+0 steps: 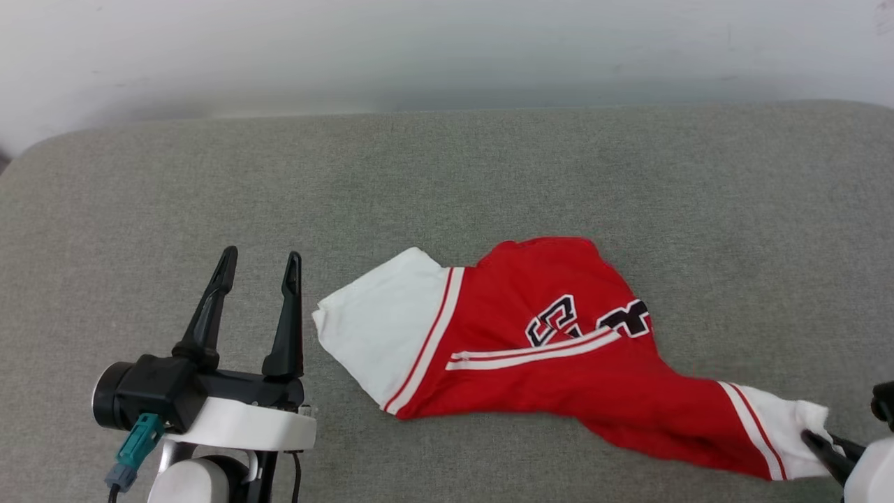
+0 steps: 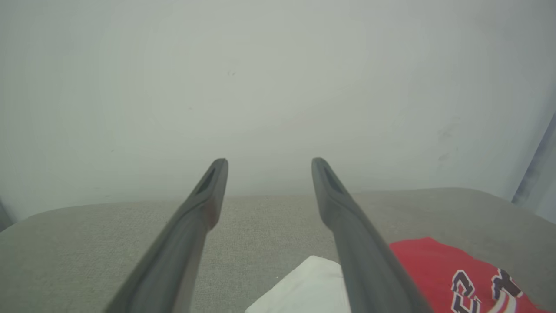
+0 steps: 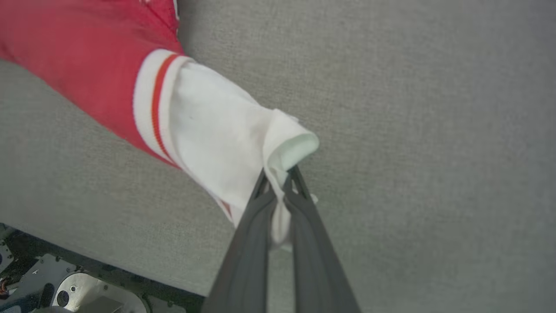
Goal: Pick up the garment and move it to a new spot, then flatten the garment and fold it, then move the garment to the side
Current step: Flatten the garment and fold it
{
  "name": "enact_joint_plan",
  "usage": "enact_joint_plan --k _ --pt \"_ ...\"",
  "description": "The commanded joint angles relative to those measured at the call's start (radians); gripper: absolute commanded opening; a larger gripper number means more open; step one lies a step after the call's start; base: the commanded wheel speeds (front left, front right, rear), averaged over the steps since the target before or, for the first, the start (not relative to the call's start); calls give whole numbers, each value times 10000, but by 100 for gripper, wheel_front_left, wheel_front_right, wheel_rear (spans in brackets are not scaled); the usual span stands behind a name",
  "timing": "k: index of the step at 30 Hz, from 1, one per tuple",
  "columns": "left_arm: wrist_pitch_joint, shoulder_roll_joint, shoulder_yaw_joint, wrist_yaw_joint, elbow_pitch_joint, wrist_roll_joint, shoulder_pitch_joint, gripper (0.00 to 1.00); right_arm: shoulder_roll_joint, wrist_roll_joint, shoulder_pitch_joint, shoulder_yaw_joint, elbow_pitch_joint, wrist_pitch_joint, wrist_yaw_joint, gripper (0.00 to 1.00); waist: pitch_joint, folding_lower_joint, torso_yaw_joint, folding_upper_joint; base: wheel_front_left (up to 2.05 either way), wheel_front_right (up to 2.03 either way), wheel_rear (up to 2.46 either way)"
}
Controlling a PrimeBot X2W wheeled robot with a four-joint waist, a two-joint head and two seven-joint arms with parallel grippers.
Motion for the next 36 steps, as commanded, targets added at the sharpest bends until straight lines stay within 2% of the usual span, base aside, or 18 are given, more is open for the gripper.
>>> enact_joint_plan --k 1,5,7,8,9,14,20,22,26,30,33,35,36 --pt "-26 34 -40 -7 39 26 2 100 -45 -243 170 -134 363 -174 -7 0 15 1 17 0 0 0 0" --pt "-26 48 -139 -9 106 33 -64 100 -323 -896 215 -44 1531 -432 -7 0 38 1 89 0 0 0 0" --pt "-26 55 -170 -9 126 24 -87 100 -160 -769 2 109 1953 -523 -7 0 47 1 122 0 0 0 0" --pt "-26 59 -188 -9 138 22 -99 100 -143 -710 -162 176 2029 -629 -7 45 53 1 138 0 0 0 0" --pt "-26 67 -186 -7 152 17 -101 100 -88 -615 -331 199 2121 -725 -8 100 57 1 146 0 0 0 0" --pt "-26 86 -188 -9 187 -23 -54 100 87 -285 -918 345 1994 -1354 -7 100 23 1 130 0 0 0 0" --pt "-26 89 -241 -9 131 -92 -50 100 508 74 -2015 -48 1088 -3234 -7 100 -99 1 -16 0 0 0 0" --pt "-26 75 -276 -9 98 -134 -38 100 790 -83 -2225 -188 790 -4059 -5 100 -134 1 -74 0 0 0 0" --pt "-26 62 -544 -9 108 -363 25 100 1753 -593 -2392 -595 332 -5687 -5 100 -163 1 -249 0 0 0 0" --pt "161 454 -1427 -8 178 -784 -368 100 2796 -1219 -2205 -1006 208 -6761 -7 100 -95 1 -534 0 0 0 0" --pt "805 927 -2415 -9 130 -1202 -1010 100 3352 -1622 -2201 -1177 243 -7111 -5 100 87 1 -859 0 0 0 0" --pt "1639 1325 -3191 -9 197 -1650 -1667 100 3693 -1883 -2279 -1372 275 -7252 -5 100 222 1 -1104 0 0 0 0" --pt "3226 1876 -4235 -8 374 -2504 -2979 100 4166 -2143 -2460 -1573 251 -7410 -5 100 464 1 -1514 0 0 0 0"
